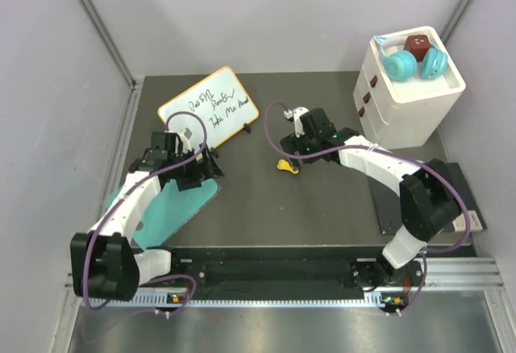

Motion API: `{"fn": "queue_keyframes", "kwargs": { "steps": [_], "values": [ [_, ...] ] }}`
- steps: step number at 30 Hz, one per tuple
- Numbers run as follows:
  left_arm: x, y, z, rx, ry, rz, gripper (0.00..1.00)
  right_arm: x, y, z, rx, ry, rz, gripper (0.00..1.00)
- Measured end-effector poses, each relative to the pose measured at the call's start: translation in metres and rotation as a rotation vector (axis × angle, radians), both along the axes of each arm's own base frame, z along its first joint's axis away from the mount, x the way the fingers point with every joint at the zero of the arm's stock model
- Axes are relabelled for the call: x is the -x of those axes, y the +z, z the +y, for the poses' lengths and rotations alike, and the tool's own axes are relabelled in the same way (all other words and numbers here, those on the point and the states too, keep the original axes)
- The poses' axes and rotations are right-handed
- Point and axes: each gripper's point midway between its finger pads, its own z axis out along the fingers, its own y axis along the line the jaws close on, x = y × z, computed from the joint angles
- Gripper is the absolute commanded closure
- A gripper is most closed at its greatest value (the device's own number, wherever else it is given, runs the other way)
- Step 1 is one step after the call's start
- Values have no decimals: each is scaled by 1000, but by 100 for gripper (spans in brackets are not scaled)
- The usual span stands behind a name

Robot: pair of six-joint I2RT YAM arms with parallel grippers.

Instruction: Erase the whiteboard

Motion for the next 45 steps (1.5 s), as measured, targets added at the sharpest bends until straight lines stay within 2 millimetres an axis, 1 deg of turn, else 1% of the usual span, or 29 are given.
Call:
{"fn": "queue_keyframes", "kwargs": {
  "steps": [3, 5, 6, 7, 8, 10, 11, 14, 18, 21, 25, 29, 32, 36, 37, 42, 43, 45],
  "values": [
    [-2, 16, 0, 11, -1, -67, 1, -5, 0, 3, 24, 38, -8, 12],
    [-3, 24, -3, 26, -8, -103, 1, -13, -1, 8, 50, 68, -9, 16],
    [-4, 27, -4, 34, -12, -115, 1, -19, -3, 12, 65, 85, -7, 16],
    [-4, 28, -5, 37, -14, -119, 1, -23, -4, 15, 74, 97, -7, 17],
    [-5, 29, -5, 39, -14, -121, 1, -27, -8, 17, 86, 109, -3, 19],
    [-5, 28, -5, 42, -15, -119, 1, -29, -15, 19, 105, 128, 10, 25],
    [-5, 27, -6, 44, -17, -116, 1, -28, -19, 20, 113, 140, 21, 32],
    [-5, 20, -8, 52, -24, -83, 1, -21, -28, 19, 131, 168, 62, 35],
    [-4, 10, -9, 57, -28, -38, 1, -16, -34, 21, 135, 198, 95, 35],
    [-4, 11, -11, 69, -35, -38, 1, -12, -37, 23, 127, 216, 110, 34],
    [-3, 12, -12, 77, -41, -39, 1, -8, -41, 29, 119, 238, 123, 29],
    [-3, 13, -13, 84, -46, -40, 1, -3, -51, 33, 134, 259, 143, 26],
    [-3, 13, -14, 89, -49, -39, 1, -2, -59, 33, 147, 265, 157, 27],
    [-2, 12, -15, 94, -52, -33, 1, -2, -64, 31, 161, 263, 162, 29],
    [-2, 12, -15, 94, -52, -33, 1, -3, -66, 31, 167, 260, 160, 32],
    [-2, 11, -15, 94, -52, -26, 1, -11, -73, 28, 193, 239, 140, 37],
    [-2, 10, -15, 94, -52, -26, 1, -12, -72, 29, 192, 239, 135, 46],
    [-2, 10, -15, 95, -52, -25, 1, -16, -71, 30, 193, 236, 121, 55]
  ]
}}
